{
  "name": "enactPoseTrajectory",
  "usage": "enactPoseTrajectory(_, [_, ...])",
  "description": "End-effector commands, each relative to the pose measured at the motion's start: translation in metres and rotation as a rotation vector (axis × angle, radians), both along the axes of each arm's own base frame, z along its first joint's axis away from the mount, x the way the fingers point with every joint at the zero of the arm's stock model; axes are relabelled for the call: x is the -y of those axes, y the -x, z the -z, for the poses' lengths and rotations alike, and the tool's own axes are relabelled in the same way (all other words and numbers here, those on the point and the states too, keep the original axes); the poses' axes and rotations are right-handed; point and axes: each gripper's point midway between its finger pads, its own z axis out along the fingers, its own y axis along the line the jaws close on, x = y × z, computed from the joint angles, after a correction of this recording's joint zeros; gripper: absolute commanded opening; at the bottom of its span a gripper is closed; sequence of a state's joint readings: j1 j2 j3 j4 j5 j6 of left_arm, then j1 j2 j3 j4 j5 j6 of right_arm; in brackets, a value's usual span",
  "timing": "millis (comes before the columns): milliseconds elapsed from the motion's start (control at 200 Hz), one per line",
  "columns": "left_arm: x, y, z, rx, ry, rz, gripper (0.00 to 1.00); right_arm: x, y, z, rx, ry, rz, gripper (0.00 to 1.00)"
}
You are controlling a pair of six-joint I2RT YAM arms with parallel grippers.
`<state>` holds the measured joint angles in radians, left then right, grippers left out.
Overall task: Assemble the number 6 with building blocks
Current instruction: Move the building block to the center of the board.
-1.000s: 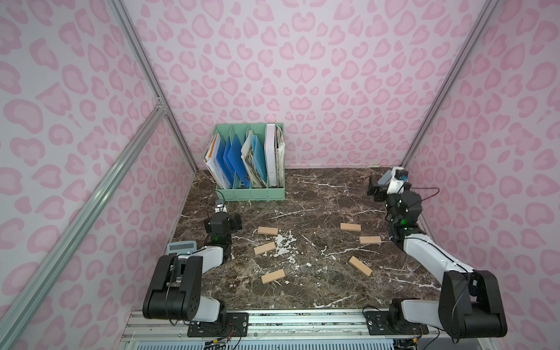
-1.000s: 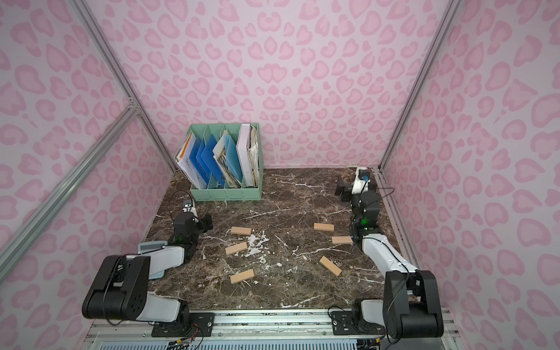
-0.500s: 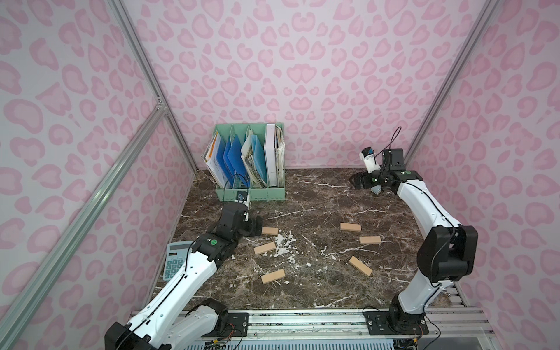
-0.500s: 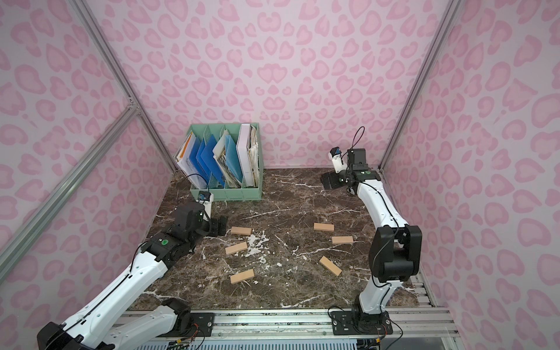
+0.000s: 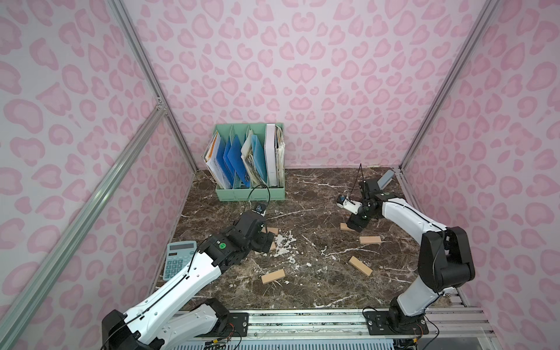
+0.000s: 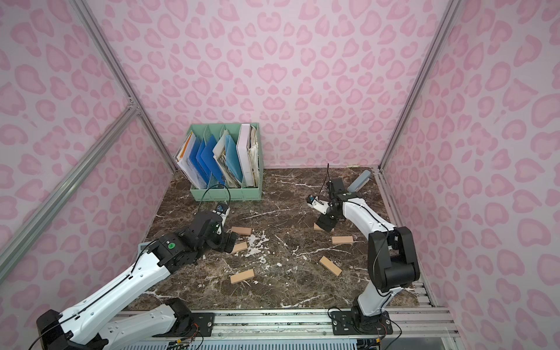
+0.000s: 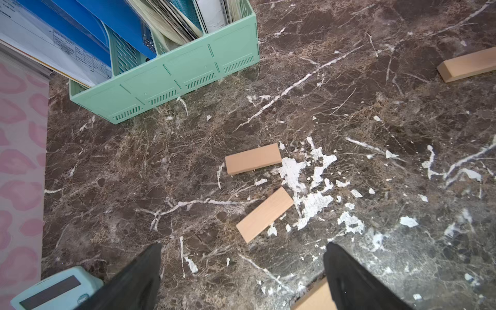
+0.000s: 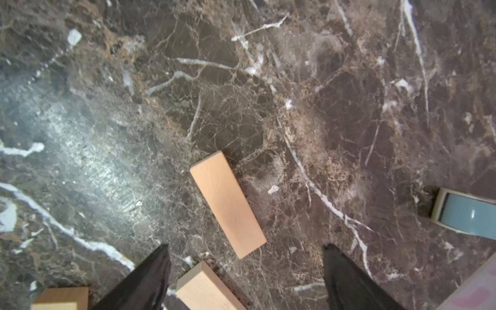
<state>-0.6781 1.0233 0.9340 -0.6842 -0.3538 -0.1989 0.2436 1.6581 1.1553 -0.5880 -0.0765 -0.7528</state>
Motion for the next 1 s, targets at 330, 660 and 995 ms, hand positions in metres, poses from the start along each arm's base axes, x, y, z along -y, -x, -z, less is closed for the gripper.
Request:
enactPoseTrajectory(330, [-0.012, 0.008, 0.005, 0.006, -0.056, 0.009, 0.99, -0.03, 0.002, 0.031, -0.042, -0.051, -0.247, 0.85])
enactPoseTrajectory(660, [-0.031, 0.016, 0.001, 0.049, -0.064, -0.046, 0.99, -0.035, -0.002, 0.048, -0.104, -0.019, -0.283, 0.81])
enactPoseTrajectory(995, [-0.038, 0.018, -0.001, 0.067, -0.074, -0.069, 0.99, -0.028, 0.004, 0.05, -0.129, -0.05, -0.289, 0.78])
